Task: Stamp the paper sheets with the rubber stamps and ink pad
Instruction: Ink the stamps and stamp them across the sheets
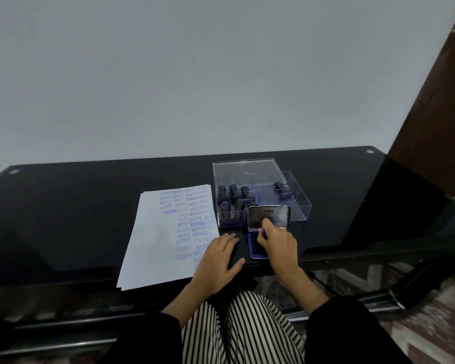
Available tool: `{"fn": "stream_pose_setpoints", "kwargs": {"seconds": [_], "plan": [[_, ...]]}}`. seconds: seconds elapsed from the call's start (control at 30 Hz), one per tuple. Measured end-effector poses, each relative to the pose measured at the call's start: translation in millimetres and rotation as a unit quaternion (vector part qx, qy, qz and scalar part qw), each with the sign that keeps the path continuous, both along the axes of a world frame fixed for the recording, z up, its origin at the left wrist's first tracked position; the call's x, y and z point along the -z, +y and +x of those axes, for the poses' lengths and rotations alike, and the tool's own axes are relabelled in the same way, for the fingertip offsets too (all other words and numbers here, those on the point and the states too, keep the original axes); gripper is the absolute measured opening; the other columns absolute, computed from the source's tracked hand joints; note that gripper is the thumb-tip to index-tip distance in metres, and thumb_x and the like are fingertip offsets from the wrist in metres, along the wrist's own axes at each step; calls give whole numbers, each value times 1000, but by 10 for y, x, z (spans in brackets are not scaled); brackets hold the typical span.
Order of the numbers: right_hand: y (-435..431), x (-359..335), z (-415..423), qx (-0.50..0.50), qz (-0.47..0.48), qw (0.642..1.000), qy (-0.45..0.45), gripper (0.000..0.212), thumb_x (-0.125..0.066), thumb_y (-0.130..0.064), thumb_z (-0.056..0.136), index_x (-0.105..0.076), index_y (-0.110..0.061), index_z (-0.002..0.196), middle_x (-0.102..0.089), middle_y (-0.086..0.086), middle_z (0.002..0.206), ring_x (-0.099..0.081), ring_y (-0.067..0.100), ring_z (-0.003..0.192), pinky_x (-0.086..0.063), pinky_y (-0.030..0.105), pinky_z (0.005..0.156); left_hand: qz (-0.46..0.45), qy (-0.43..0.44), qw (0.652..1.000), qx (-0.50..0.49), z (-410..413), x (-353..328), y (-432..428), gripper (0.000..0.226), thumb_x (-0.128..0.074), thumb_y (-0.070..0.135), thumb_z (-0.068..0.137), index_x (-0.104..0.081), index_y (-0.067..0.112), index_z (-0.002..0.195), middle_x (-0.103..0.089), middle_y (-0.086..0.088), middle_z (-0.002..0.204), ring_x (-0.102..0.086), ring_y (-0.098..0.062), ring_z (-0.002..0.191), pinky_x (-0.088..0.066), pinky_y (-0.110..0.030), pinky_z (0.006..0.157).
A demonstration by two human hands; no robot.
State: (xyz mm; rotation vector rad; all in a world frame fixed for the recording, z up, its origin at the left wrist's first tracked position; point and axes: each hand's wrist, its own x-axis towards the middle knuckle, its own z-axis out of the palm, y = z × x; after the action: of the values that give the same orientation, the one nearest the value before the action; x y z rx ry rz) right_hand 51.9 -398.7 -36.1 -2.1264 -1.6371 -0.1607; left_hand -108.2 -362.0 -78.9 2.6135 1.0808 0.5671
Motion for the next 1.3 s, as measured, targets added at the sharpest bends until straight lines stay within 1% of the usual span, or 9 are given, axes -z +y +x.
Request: {"fn": "stream_pose_setpoints", "kwargs": {"seconds": [0.07,0.17,0.27,0.4,0.53,0.67,0.93,1.13,1.3], "plan": [[-10,37,-4,-4,-1,1000,13,65,-88,-4,48,-27,-17,67,-44,1,34,-41,19,24,-5,15,34,-1,1,1000,1,4,0,5,80,-15,62,80,-33,15,142,-32,1,149,-25,-12,138,-9,-16,111],[-1,14,-9,7,16,1000,0,40,-71,-7,76,-32,-15,74,-58,12,52,-57,29,45,-27,26,44,-9,9,1000,0,12,-7,11,81,-14,63,79,-32,15,143,-31,2,150,-24,-12,139,-12,-18,112],[19,21,-1,7,-25,1000,-4,18,-48,-16,94,-33,-14,85,-61,13,73,-63,32,72,-32,30,55,-8,25,1000,2,9,-44,23,80,-16,62,79,-34,15,142,-34,1,147,-27,-12,136,-16,-20,112],[50,-59,27,-2,-71,997,-15,19,-43,-26,98,-30,-15,89,-64,10,90,-63,30,84,-34,30,59,-33,52,998,22,13,-196,88,57,-43,46,91,-40,12,136,-39,-1,141,-35,-15,130,-25,-24,108],[79,-240,-18,-21,-51,998,-11,27,-48,-37,95,-34,-16,86,-65,7,91,-62,26,84,-34,26,57,-63,13,998,25,-61,-509,239,37,-49,28,94,-50,9,125,-47,-5,127,-47,-18,116,-41,-31,96],[272,-534,-258,-50,-9,997,52,29,-54,-38,92,-42,-14,82,-64,10,82,-62,26,79,-36,28,56,-42,-30,999,-12,-263,-811,426,28,-47,24,96,-55,11,119,-53,-4,121,-53,-17,109,-39,-23,91],[914,-817,-919,-178,-117,962,170,11,-43,-22,95,-41,-11,91,-54,8,83,-48,23,73,-36,32,63,-40,-31,992,-119,-954,-992,818,26,-46,20,96,-55,13,120,-52,-1,129,-51,-15,116,-33,-18,93],[1327,-670,-1290,-211,-131,953,176,12,-48,-21,95,-47,-10,90,-54,9,85,-51,22,73,-51,37,71,-70,-34,978,-195,-1352,-820,1073,31,-42,16,98,-49,13,128,-47,-2,136,-46,-17,124,-35,-25,102],[1627,-445,-1471,-208,-153,953,156,16,-50,-23,94,-46,-10,86,-62,17,93,-52,23,77,-50,40,80,-69,-11,974,-215,-1479,-503,1224,40,-37,16,99,-40,12,138,-37,-5,147,-34,-18,136,-27,-26,110]]}}
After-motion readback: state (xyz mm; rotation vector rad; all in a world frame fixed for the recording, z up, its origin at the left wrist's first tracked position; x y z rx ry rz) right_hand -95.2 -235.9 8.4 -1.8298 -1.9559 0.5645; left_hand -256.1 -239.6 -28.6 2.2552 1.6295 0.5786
